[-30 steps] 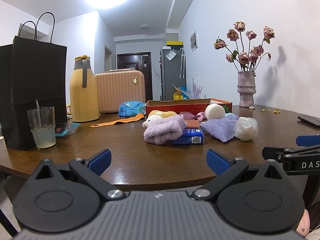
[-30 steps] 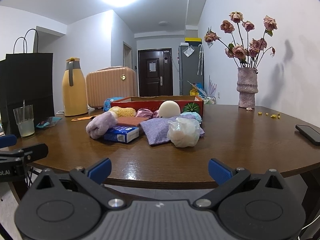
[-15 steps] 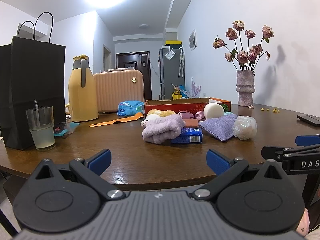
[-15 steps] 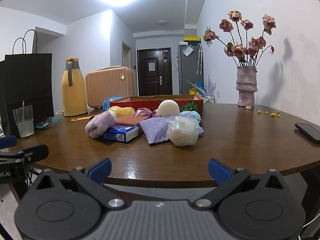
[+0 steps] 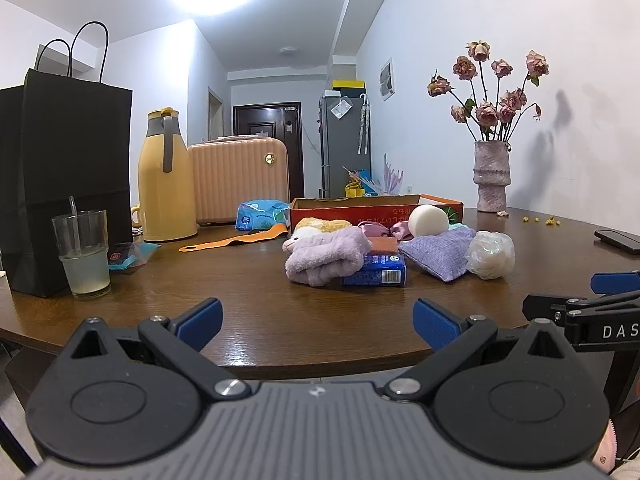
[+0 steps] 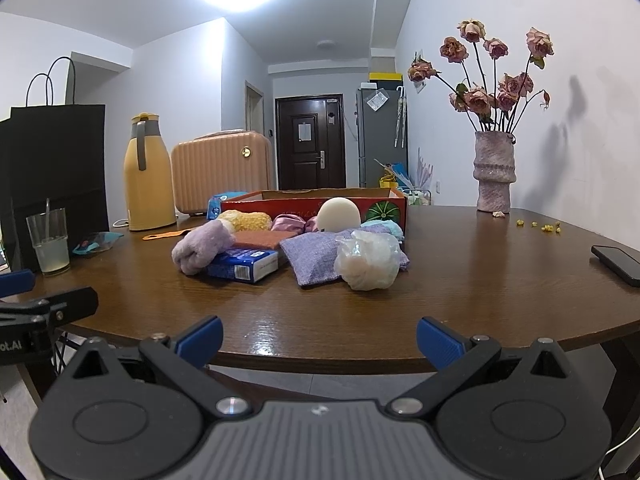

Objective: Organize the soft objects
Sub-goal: 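Reach both grippers to the folded lilac towel and close on it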

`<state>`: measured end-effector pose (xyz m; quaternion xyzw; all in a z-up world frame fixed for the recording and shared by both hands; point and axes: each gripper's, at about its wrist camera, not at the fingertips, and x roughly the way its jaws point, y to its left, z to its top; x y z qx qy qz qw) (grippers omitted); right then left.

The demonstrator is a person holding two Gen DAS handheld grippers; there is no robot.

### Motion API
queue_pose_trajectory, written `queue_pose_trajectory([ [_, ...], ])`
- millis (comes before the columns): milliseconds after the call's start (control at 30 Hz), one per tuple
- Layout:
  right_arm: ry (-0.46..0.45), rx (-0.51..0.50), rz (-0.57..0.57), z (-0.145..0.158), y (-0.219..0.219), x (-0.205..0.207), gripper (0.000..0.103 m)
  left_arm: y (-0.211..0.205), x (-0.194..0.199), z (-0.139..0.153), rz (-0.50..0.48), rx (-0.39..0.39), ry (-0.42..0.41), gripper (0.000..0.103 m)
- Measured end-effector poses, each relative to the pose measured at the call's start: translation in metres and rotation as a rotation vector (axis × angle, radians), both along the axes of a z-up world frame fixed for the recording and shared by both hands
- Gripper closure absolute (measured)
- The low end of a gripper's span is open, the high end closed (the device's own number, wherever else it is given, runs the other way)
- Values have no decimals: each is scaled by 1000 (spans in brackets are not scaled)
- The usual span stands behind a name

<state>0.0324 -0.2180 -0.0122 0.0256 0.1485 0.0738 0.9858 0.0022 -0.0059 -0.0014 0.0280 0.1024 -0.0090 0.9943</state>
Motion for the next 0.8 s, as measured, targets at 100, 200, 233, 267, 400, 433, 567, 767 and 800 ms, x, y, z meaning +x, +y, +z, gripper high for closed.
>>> queue_pose_trajectory([
  [100, -1, -1, 0, 0, 0, 0, 0, 0, 0, 0, 0, 0, 0, 0],
  [200, -6, -1, -1, 0, 0, -1, 0, 0, 0, 0, -2, -1, 0, 0],
  [233, -8, 0, -1, 1, -1, 0, 0, 1, 2, 0, -4, -4, 1, 0],
  [267, -12, 2, -4, 2, -2, 0, 0, 1, 4, 2, -3, -7, -4, 0],
  [400, -37, 1, -11, 10, -6, 16, 0, 4, 34, 13, -20, -18, -22, 0],
  [433, -37, 3, -8, 13, -7, 24, 0, 5, 47, 16, -23, -29, -7, 0],
  [567, -32, 47, 65, 20, -3, 57, 1, 11, 88, 25, 8, -39, 22, 0],
  [767, 3, 83, 168, 26, 20, 102, 27, 38, 143, 35, -28, -123, 91, 0],
  [800, 20, 98, 194, 29, 24, 111, 32, 42, 153, 37, -39, -123, 101, 0],
])
